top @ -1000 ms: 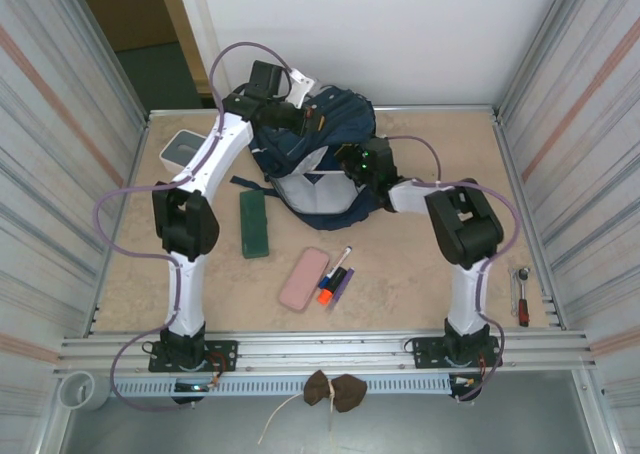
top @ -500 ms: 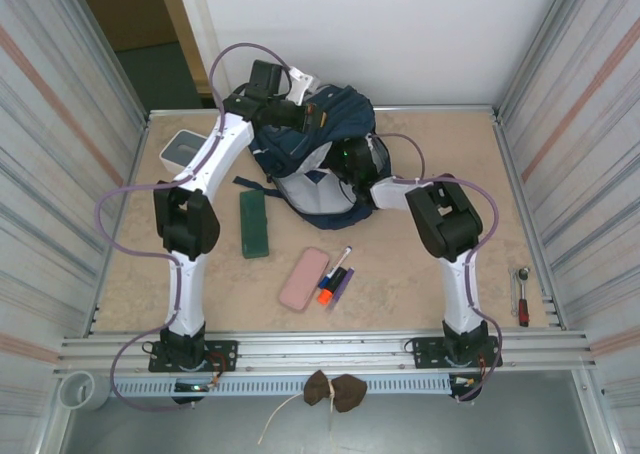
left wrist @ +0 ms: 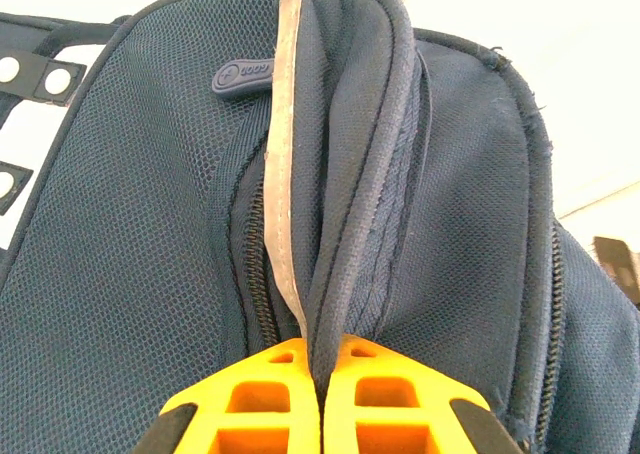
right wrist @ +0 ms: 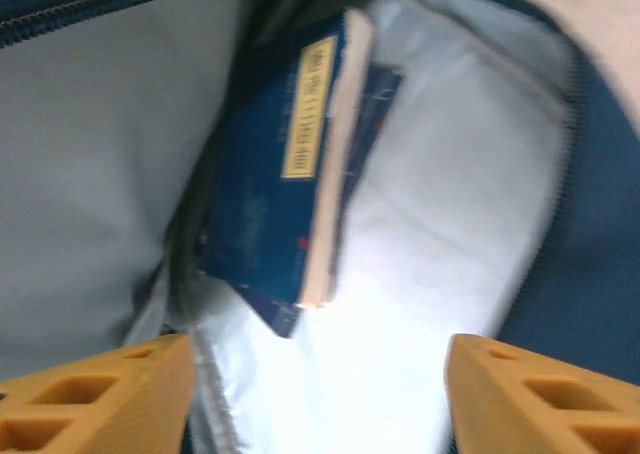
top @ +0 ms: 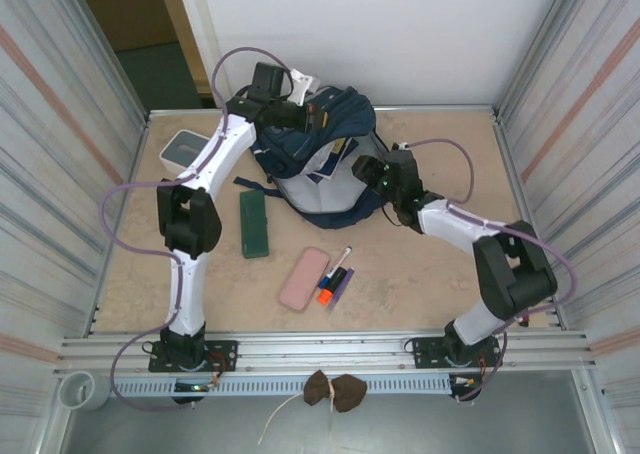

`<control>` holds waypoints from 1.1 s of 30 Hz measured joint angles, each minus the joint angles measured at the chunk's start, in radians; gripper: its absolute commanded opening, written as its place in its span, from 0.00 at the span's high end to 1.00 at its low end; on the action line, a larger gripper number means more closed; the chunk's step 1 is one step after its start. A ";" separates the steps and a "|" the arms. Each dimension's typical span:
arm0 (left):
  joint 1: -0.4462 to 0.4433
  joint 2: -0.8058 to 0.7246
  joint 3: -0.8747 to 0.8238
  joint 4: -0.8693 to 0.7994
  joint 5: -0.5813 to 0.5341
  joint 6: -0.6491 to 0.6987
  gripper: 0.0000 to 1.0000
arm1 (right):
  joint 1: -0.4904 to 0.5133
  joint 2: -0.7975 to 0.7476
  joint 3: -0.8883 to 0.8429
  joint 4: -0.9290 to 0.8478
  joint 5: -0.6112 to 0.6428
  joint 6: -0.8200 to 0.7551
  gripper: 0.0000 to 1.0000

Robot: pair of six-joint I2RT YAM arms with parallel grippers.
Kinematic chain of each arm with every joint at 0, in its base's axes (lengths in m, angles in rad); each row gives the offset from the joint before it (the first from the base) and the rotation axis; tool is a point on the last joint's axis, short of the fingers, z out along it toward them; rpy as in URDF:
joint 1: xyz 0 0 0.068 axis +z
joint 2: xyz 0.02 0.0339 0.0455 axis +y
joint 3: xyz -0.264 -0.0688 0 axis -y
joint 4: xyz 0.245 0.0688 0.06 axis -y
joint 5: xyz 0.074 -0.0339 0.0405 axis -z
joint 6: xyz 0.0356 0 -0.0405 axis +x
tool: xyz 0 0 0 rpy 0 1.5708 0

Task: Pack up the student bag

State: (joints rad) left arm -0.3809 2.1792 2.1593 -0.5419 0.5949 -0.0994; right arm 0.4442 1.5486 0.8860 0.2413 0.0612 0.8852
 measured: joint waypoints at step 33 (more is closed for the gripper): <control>-0.177 -0.211 -0.462 0.213 -0.202 0.184 0.38 | -0.533 0.073 0.133 -0.401 -0.014 -0.333 0.43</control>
State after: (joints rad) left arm -0.5583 1.9686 1.6978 -0.3286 0.3927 0.0849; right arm -0.0891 1.6218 1.0191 -0.1596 0.0471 0.5518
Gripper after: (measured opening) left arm 0.619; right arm 0.517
